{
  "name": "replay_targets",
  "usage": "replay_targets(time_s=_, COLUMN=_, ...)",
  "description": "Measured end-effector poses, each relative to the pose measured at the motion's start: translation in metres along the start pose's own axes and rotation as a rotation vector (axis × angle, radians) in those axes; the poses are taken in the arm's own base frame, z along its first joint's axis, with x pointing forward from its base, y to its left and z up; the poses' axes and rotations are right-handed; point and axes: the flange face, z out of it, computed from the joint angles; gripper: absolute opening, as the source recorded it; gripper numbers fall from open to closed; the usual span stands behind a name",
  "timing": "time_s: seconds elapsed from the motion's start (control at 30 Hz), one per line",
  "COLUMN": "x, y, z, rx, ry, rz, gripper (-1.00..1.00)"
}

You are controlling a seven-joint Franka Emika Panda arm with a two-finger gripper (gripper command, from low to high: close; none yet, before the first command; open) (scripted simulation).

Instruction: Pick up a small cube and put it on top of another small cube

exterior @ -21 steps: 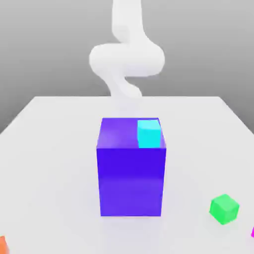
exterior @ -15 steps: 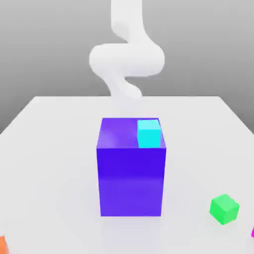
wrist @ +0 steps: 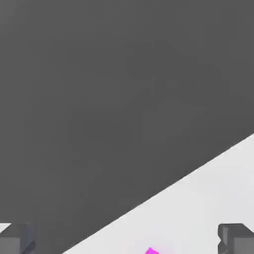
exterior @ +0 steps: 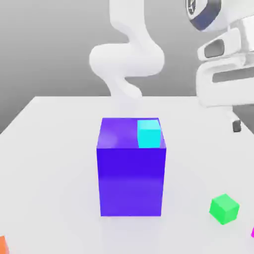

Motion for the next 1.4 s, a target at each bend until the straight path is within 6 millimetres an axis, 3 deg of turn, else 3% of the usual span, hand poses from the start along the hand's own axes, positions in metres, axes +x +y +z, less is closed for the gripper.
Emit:
replay_targets(time_s=0.17, x=-0.035, y=0.023, z=0.084, rx=-0.104, ry=0.044, rz=0.157, gripper=0.0)
replay_targets(time_s=0.37, x=-0.074, y=0.073, z=0.182, rx=-0.199, ry=0.142, rz=0.324, gripper=0.0)
replay_targets(time_s=0.53, x=-0.076, y=0.101, z=0.258, rx=-0.217, ry=0.175, rz=0.365, gripper=0.0)
replay_targets(time_s=0.57, x=-0.075, y=0.104, z=0.266, rx=-0.217, ry=0.175, rz=0.366, gripper=-1.0)
replay_targets(time_s=0.77, x=-0.075, y=0.105, z=0.27, rx=-0.215, ry=0.174, rz=0.366, gripper=-1.0)
replay_targets(time_s=0.97, x=-0.08, y=0.093, z=0.209, rx=-0.224, ry=0.167, rz=0.339, gripper=-1.0)
replay_targets(time_s=1.4, x=-0.039, y=0.134, z=0.148, rx=-0.273, ry=0.069, rz=-0.178, gripper=-1.0)
